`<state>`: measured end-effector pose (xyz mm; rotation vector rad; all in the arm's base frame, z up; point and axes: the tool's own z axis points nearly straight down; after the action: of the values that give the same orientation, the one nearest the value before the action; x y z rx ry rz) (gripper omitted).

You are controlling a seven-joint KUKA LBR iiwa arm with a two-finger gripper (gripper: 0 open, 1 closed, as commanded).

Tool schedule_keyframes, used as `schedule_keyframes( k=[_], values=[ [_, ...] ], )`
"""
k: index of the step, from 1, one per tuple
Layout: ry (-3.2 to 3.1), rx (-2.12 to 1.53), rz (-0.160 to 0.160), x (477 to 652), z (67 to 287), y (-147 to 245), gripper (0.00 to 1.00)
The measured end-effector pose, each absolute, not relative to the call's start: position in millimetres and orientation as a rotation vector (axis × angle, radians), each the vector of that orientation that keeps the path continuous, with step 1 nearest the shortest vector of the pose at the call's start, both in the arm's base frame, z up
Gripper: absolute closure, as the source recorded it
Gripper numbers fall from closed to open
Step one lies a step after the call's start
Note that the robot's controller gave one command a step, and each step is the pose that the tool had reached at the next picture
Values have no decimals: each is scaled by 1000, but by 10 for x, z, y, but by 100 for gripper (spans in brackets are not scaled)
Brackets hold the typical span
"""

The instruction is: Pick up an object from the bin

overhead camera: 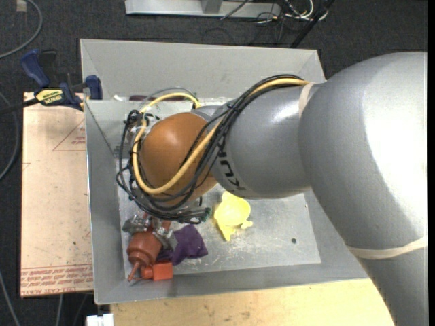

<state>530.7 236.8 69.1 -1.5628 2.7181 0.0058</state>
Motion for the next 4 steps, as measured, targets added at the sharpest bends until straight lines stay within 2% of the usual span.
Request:
schedule_keyframes(
  k=[2,4],
  values=[
    [2726,-1559,8,5295,750,2350,100],
    [2726,-1559,9,5290,1034,2352,100]
  ],
)
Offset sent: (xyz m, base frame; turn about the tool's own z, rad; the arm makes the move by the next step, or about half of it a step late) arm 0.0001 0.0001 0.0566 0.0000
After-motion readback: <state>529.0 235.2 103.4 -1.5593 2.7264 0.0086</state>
